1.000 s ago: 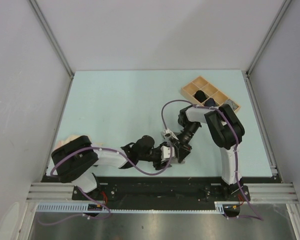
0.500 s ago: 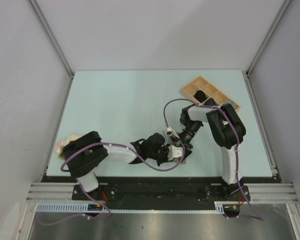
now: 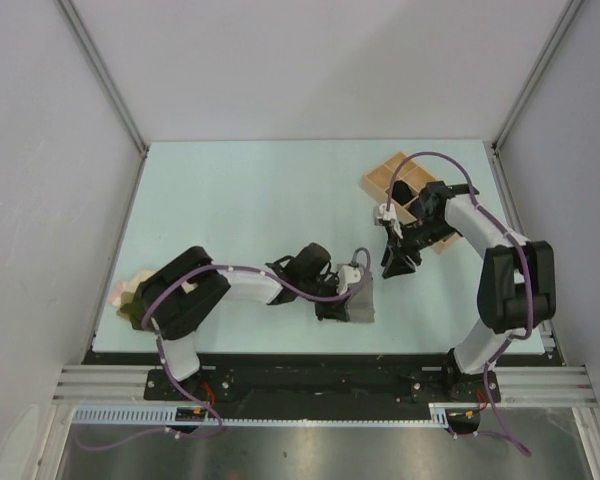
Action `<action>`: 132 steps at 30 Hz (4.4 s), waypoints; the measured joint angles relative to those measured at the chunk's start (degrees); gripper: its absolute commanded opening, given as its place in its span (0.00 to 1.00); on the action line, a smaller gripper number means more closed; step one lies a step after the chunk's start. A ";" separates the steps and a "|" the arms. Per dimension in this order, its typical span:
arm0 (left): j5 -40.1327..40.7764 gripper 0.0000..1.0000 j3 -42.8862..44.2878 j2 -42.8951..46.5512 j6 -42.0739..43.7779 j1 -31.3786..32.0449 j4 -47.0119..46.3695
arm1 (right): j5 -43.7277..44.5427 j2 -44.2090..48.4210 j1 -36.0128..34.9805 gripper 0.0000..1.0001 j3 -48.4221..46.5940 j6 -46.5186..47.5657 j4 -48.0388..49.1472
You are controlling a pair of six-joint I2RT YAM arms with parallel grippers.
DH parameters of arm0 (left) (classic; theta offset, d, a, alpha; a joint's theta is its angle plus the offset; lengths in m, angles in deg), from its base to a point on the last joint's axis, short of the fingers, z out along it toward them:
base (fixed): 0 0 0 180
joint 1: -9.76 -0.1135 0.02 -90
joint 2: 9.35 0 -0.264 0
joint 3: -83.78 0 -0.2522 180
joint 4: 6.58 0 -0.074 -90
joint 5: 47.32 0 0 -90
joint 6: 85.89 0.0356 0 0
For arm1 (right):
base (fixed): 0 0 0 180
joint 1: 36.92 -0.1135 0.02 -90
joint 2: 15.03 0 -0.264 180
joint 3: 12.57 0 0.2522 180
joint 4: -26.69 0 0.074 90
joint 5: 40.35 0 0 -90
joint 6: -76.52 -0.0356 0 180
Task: Roll the underwear
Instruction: Roll the underwear to the center of the board.
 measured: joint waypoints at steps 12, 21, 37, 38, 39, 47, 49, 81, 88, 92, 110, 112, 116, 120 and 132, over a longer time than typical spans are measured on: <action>-25.94 0.10 13.03 -15.06 -14.32 -9.70 8.87 | 6.82 18.12 -15.06 0.52 17.90 3.58 12.92; -29.68 0.11 16.24 -18.29 -16.90 -10.78 12.46 | 16.44 18.73 -27.10 0.53 22.75 1.25 24.68; -31.32 0.27 13.40 -19.04 -23.93 -11.78 4.85 | 30.01 18.14 -34.42 0.43 29.59 -0.26 37.77; -31.23 0.29 12.70 -18.84 -24.65 -11.82 3.52 | 30.42 17.86 -34.51 0.39 29.62 -0.26 38.38; -30.88 0.31 11.91 -18.53 -25.40 -11.85 2.05 | 30.88 17.40 -34.53 0.38 29.62 -0.28 39.10; -24.65 0.46 2.01 -10.58 -29.38 -12.24 -8.52 | 28.57 14.86 -32.46 0.23 27.98 -1.27 39.34; -20.76 0.48 -2.67 -6.25 -29.77 -12.94 -11.26 | 25.66 13.27 -30.38 0.22 26.23 -1.31 37.35; 12.79 0.70 -16.33 12.37 5.44 6.60 -22.08 | 0.98 -14.93 -18.58 0.21 4.76 8.31 -3.74; 14.84 0.62 -13.75 8.98 9.51 8.61 -17.53 | 0.96 -15.82 -18.38 0.22 4.76 8.39 -4.20; 14.58 0.52 -13.03 8.24 10.03 8.83 -15.69 | 0.96 -16.09 -18.29 0.22 4.76 8.22 -4.20; 11.13 0.09 -2.38 2.58 9.84 9.09 -3.04 | 1.84 -8.83 -12.00 0.51 4.90 0.11 0.63; 10.88 0.09 -1.95 2.36 9.11 8.94 -2.54 | 2.01 -4.79 -8.57 0.51 4.90 -1.20 1.75; 9.35 0.09 -0.35 1.36 7.15 8.15 -1.14 | 3.13 1.75 -3.67 0.51 5.25 -2.93 3.87; 5.81 0.09 2.03 -0.59 3.72 6.34 0.24 | 4.13 7.76 -1.95 0.54 8.35 -3.43 5.99; -16.94 0.13 15.32 -12.68 -6.71 -2.69 11.17 | 6.62 23.82 -8.44 0.57 24.04 3.76 14.19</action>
